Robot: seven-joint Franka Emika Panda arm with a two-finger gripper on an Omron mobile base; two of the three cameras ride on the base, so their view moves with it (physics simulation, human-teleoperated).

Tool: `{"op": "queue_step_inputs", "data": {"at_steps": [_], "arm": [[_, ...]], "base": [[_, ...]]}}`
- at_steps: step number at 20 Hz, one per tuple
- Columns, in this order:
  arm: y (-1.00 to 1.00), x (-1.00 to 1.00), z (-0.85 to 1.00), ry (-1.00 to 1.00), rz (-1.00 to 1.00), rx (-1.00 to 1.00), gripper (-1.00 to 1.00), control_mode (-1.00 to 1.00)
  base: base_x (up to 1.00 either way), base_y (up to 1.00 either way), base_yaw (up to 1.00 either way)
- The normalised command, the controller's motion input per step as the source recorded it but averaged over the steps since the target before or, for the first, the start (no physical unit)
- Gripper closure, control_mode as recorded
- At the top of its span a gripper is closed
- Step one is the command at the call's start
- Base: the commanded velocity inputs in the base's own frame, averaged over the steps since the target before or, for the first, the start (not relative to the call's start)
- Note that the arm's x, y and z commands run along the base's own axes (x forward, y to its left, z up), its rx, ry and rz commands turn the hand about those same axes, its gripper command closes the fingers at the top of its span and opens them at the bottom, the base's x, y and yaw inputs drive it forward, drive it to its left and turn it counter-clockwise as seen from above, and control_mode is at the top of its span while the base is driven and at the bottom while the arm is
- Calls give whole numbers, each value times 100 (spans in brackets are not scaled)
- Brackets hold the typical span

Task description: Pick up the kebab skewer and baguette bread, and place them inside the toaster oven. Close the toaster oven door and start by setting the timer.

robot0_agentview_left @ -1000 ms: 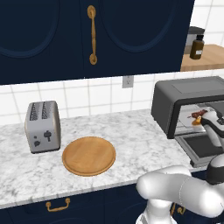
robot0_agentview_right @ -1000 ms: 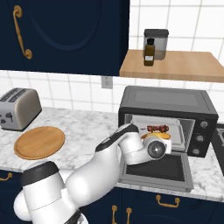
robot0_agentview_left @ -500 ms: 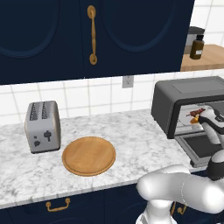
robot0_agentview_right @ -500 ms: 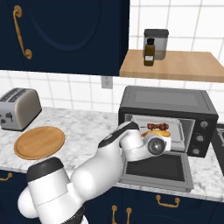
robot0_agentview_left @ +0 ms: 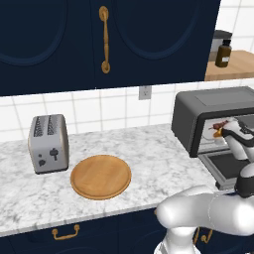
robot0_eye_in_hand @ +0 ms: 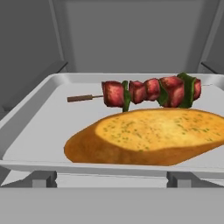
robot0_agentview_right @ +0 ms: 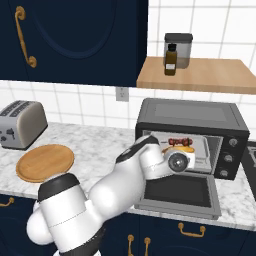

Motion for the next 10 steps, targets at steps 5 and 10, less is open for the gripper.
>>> {"op": "queue_step_inputs", "data": {"at_steps": [5, 10], "arm": [[0, 20, 0, 0, 0, 0, -100, -100], [0, 23, 0, 1, 0, 0, -100, -100]], "base": [[0, 0, 0], [0, 0, 0]]}}
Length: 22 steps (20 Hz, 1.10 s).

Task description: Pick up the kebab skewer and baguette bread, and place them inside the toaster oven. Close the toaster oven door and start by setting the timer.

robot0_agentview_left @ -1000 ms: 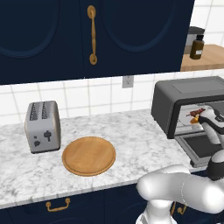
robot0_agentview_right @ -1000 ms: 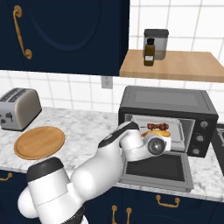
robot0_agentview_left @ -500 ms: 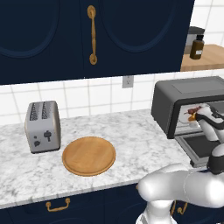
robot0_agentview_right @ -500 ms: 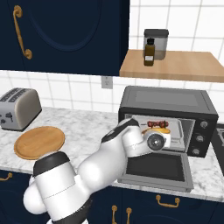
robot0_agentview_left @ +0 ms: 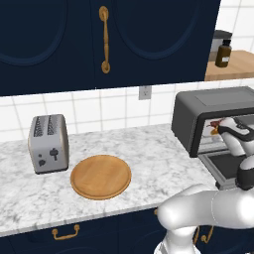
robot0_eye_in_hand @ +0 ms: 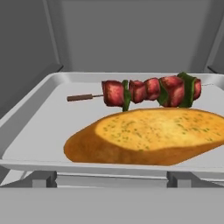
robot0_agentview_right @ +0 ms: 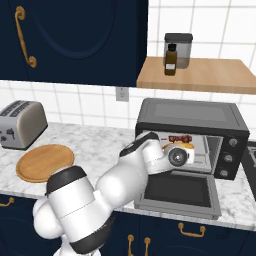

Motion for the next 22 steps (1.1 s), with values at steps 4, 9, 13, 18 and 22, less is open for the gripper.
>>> {"op": "queue_step_inputs", "data": {"at_steps": [4, 9, 13, 18, 22], "arm": [[0, 18, 0, 1, 0, 0, -100, -100], [0, 15, 0, 3, 0, 0, -100, -100], [0, 17, 0, 3, 0, 0, -100, -100], [0, 16, 0, 1, 0, 0, -100, -100], [0, 12, 0, 0, 0, 0, -100, -100]], "base": [[0, 0, 0], [0, 0, 0], [0, 0, 0], [0, 0, 0], [0, 0, 0]]}}
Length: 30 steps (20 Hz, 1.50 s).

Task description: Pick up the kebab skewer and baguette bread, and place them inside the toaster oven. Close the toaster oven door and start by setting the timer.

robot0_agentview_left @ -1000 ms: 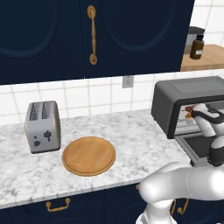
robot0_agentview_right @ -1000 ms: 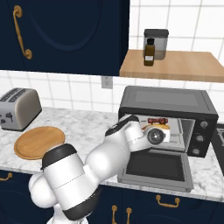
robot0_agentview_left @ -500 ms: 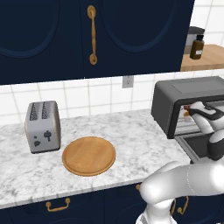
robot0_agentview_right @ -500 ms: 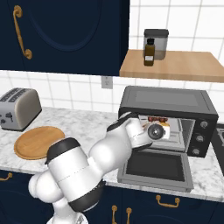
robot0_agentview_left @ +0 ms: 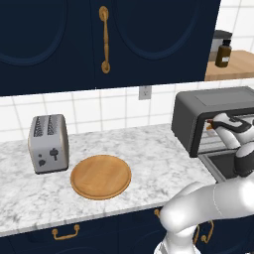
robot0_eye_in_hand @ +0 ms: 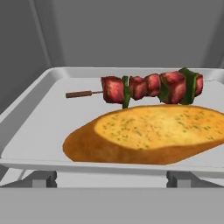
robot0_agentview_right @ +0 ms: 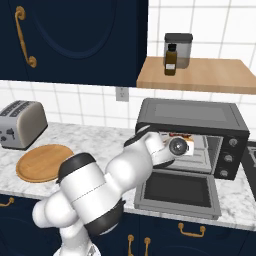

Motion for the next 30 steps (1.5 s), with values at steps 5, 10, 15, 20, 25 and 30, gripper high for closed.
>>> {"op": "queue_step_inputs", "data": {"at_steps": [5, 10, 15, 20, 25, 30], "arm": [[0, 11, 0, 0, 0, 0, -100, -100], [0, -2, 0, 0, 0, 0, -100, -100], [0, -31, 0, 1, 0, 0, -100, -100], [0, -48, 0, 0, 0, 0, -100, -100], [0, -60, 4, 0, 0, 0, -100, -100], [-6, -56, 38, 0, 0, 0, -100, -100]], "base": [[0, 0, 0], [0, 0, 0], [0, 0, 0], [0, 0, 0], [0, 0, 0], [0, 0, 0]]}}
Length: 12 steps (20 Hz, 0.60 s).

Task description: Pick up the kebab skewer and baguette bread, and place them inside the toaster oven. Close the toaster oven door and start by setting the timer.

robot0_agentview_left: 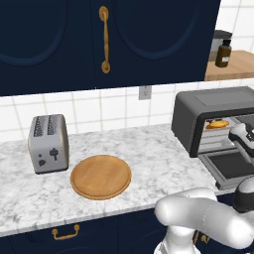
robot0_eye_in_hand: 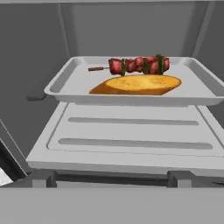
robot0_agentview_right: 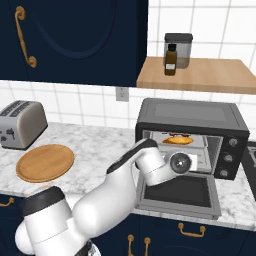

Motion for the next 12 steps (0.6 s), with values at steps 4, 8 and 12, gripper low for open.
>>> {"op": "queue_step_inputs", "data": {"at_steps": [4, 8, 12], "arm": [[-7, -58, 52, 0, 0, 0, -100, -100], [-4, -77, 43, 0, 0, 0, -100, -100], [-1, -94, 16, 0, 0, 0, -100, -100]], "base": [[0, 0, 0], [0, 0, 0], [0, 0, 0]]}}
